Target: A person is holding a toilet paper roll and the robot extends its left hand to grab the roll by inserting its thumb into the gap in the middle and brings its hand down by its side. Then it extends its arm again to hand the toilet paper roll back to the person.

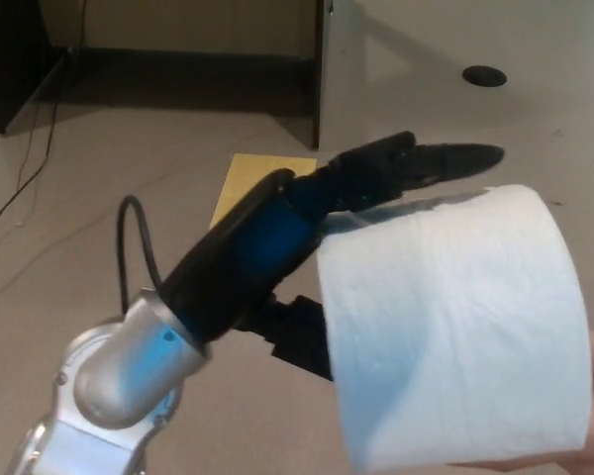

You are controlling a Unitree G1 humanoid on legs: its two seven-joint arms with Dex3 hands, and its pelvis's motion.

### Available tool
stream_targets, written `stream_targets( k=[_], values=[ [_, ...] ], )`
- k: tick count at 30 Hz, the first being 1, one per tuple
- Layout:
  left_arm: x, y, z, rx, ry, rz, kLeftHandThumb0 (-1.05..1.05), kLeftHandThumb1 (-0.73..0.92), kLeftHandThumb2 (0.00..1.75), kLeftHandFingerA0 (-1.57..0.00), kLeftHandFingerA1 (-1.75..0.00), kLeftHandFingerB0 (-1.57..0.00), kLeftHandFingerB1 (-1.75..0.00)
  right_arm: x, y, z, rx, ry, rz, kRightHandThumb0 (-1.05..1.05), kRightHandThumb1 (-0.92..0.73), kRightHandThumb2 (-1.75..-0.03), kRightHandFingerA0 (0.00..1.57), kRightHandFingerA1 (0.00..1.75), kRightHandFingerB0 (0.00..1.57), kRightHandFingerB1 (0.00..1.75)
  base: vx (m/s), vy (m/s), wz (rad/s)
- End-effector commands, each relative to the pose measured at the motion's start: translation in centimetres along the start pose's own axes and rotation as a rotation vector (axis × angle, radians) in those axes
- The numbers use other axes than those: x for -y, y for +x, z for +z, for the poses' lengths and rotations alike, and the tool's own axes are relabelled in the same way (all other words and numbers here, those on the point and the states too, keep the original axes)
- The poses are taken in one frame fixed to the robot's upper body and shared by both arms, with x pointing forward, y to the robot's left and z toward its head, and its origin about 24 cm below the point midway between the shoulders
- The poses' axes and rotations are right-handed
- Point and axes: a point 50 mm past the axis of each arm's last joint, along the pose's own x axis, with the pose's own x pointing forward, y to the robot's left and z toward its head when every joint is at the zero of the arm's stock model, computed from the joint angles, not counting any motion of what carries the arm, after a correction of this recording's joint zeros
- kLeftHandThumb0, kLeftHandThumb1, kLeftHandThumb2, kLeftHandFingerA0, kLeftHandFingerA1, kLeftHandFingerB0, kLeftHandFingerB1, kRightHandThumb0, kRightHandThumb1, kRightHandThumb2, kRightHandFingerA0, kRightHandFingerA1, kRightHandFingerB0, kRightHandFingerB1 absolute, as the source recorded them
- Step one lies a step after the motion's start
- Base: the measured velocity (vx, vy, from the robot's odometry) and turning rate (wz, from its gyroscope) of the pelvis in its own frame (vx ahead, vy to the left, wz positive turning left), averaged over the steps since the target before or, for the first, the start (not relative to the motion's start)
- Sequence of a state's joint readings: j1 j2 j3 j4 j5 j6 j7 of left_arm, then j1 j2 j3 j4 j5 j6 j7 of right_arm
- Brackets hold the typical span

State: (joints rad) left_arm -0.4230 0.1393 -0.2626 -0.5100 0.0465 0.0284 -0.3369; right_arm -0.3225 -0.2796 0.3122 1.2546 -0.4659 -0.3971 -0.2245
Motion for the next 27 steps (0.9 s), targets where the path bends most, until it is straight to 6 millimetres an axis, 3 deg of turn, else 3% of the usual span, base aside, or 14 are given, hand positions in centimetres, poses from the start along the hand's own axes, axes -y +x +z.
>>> stream_targets(
  k=[1,2,3,4,5,6,7,8,9,11,13,17,23,27],
  values=[
    [0.5,1.5,0.2,0.051,-0.010,0.018,-0.36,0.42,0.62,-0.34,-0.41,-0.32,-0.38,0.3,0.1,0.0,-0.014,0.013,-0.005,-0.38,-0.69,-0.61,0.52,0.48,0.49,0.41,0.00,0.000,0.00],
    [0.9,1.5,0.2,0.071,-0.020,0.019,-0.23,0.59,0.58,-0.47,-0.39,-0.42,-0.34,0.0,0.0,-0.2,-0.013,0.017,-0.002,-0.38,-0.68,-0.61,0.53,0.47,0.50,0.41,0.00,0.000,0.00],
    [1.2,1.5,0.2,0.082,-0.030,0.021,-0.20,0.68,0.60,-0.68,-0.87,-0.55,-0.37,-0.1,-0.1,-0.2,-0.011,0.019,0.001,-0.38,-0.69,-0.61,0.52,0.46,0.50,0.41,0.00,0.000,0.00],
    [1.2,1.5,0.2,0.088,-0.040,0.023,-0.20,0.68,0.60,-0.68,-0.87,-0.55,-0.37,-0.1,0.0,-0.1,-0.009,0.020,0.003,-0.38,-0.69,-0.61,0.52,0.46,0.50,0.41,0.00,0.000,0.00],
    [1.2,1.5,0.1,0.084,-0.036,0.015,-0.13,0.74,0.62,-0.97,-0.69,-0.70,-0.43,-0.2,0.0,-0.1,-0.018,0.012,0.014,-0.39,-0.70,-0.61,0.52,0.45,0.49,0.40,0.00,0.000,0.00],
    [1.1,1.5,0.0,0.080,-0.016,0.013,-0.03,0.76,0.64,-1.04,-0.57,-0.81,-0.49,0.1,0.1,0.0,-0.012,0.005,0.008,-0.38,-0.71,-0.61,0.53,0.47,0.50,0.41,0.00,0.000,0.00],
    [1.1,1.5,-0.1,0.076,-0.019,0.032,-0.07,0.79,0.64,-1.12,-0.83,-0.98,-0.65,0.1,0.1,0.0,-0.011,0.005,0.007,-0.38,-0.71,-0.61,0.52,0.47,0.50,0.41,0.00,0.000,0.00],
    [1.2,1.4,-0.2,0.072,-0.029,0.072,-0.07,0.77,0.66,-1.05,-1.09,-0.96,-0.77,0.1,0.1,-0.1,-0.010,0.004,0.008,-0.39,-0.71,-0.61,0.52,0.46,0.50,0.41,0.00,0.000,0.00],
    [1.3,1.3,-0.1,0.075,-0.033,0.091,-0.07,0.77,0.66,-1.05,-1.09,-0.96,-0.77,0.1,0.0,-0.2,-0.010,0.002,0.009,-0.39,-0.71,-0.61,0.52,0.46,0.50,0.41,0.00,0.000,0.00],
    [1.3,0.8,-0.1,0.056,-0.025,0.118,-0.12,0.83,0.65,-1.00,-1.23,-0.87,-0.98,-0.2,-0.1,-0.2,-0.009,-0.006,0.014,-0.39,-0.70,-0.61,0.52,0.45,0.49,0.40,0.00,0.000,0.00],
    [1.0,0.8,0.0,0.053,0.006,0.130,-0.11,0.81,0.66,-0.96,-1.31,-0.81,-1.08,-0.1,0.0,-0.1,-0.009,0.004,0.015,-0.38,-0.70,-0.61,0.54,0.47,0.49,0.41,0.00,0.000,0.00],
    [0.5,0.9,0.1,0.056,0.024,0.145,-0.09,0.77,0.73,-0.99,-1.28,-0.81,-1.11,0.5,0.3,0.2,-0.001,0.000,0.002,-0.39,-0.70,-0.61,0.52,0.46,0.49,0.41,0.00,0.000,0.00],
    [-0.3,0.3,-0.1,0.048,0.013,0.170,-0.12,0.83,0.65,-1.02,-1.28,-0.82,-1.11,0.3,0.3,0.4,0.006,-0.004,-0.001,-0.38,-0.71,-0.61,0.53,0.45,0.49,0.40,0.00,0.000,0.00],
    [-2.5,0.1,-0.1,0.079,0.052,0.238,-0.04,0.77,0.75,-0.99,-1.29,-0.80,-1.09,0.7,0.5,0.6,0.015,0.006,0.006,-0.37,-0.72,-0.60,0.52,0.46,0.48,0.41,0.00,0.000,0.00]
  ],
)
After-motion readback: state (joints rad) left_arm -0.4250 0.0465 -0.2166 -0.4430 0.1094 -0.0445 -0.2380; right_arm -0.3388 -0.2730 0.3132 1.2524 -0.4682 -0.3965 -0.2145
